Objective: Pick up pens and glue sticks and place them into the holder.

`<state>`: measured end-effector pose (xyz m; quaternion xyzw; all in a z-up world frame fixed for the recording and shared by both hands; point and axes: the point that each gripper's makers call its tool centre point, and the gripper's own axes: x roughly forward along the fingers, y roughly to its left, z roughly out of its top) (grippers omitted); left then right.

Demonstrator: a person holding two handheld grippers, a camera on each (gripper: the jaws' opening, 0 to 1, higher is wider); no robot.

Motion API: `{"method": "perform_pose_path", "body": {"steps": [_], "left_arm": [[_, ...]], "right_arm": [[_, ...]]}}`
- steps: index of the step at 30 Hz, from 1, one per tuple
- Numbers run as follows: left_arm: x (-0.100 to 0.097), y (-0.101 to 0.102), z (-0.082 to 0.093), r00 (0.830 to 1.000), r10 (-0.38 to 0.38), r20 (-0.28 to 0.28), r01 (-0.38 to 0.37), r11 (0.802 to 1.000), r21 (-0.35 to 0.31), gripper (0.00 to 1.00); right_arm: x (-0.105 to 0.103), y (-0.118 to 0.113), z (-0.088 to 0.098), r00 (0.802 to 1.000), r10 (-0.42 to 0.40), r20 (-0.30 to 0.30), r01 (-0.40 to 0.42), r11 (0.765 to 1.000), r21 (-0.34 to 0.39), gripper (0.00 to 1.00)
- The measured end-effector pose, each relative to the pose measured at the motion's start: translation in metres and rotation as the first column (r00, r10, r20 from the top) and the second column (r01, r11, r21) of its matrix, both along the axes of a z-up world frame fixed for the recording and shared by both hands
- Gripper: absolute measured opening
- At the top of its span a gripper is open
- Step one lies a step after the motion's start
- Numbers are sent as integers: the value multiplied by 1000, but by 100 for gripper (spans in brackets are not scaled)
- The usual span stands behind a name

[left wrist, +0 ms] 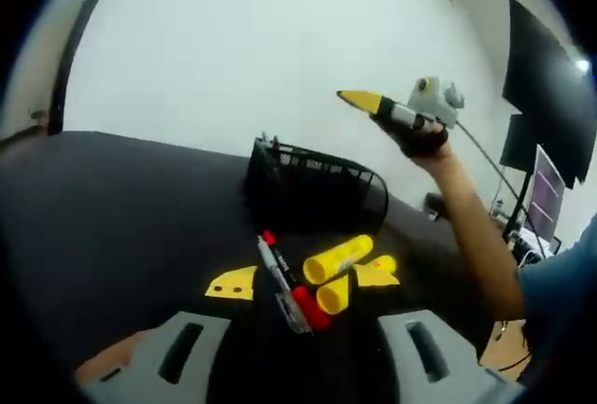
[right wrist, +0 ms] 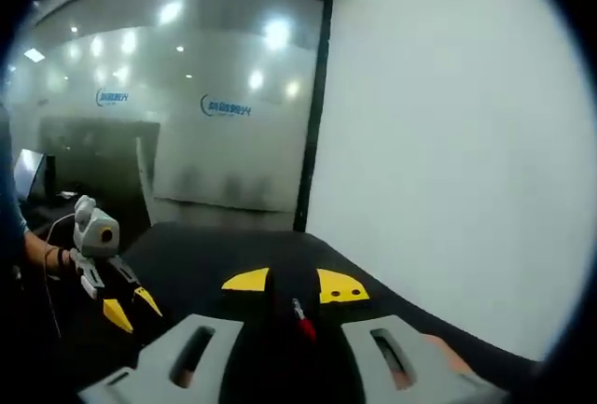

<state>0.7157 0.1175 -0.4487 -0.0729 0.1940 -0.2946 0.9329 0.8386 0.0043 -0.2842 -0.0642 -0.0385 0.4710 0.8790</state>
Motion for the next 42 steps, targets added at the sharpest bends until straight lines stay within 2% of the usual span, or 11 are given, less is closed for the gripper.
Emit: {"method": "perform_pose_path", "body": {"steps": [1,5,11,14,18,21,27,29,33,38,42], "left_arm": [[0,1,0,1000,5,13,-5,1000,10,35],[-4,8,-15,997,70,-18,-68,994,91,27],[-23,-3,-25,996,57,-69,-50,994,97,27],[-23,-2,-31,997,48,-60,-38,987,158,26],[-25,-3,-36,997,59,-54,-47,978,204,20],[-27,0,-39,997,73,-24,-64,963,262,16],[-28,-1,-41,997,75,-21,-67,960,271,11],[-27,2,-41,996,85,-6,-80,954,289,6],[-24,10,-40,995,97,-1,-92,953,288,3],[-20,23,-43,993,116,-1,-110,944,310,3],[-24,20,-41,994,109,-7,-103,954,283,6]], "right_arm": [[0,-1,1,1000,0,2,0,1000,3,14],[2,-3,3,1000,0,5,0,1000,12,14],[1,0,0,1000,2,6,-1,1000,-14,14],[1,1,-1,1000,5,6,-5,1000,-21,14],[-1,3,-3,1000,5,8,-4,999,-33,14],[0,3,-3,1000,6,9,-6,999,-35,14],[1,3,4,1000,-3,27,3,1000,-12,14],[-1,4,3,1000,0,29,0,1000,-17,14],[-3,5,0,1000,-4,29,5,1000,-29,14],[-2,6,-1,1000,-4,30,5,999,-34,14],[-1,6,-1,1000,-5,30,7,999,-38,14]]}}
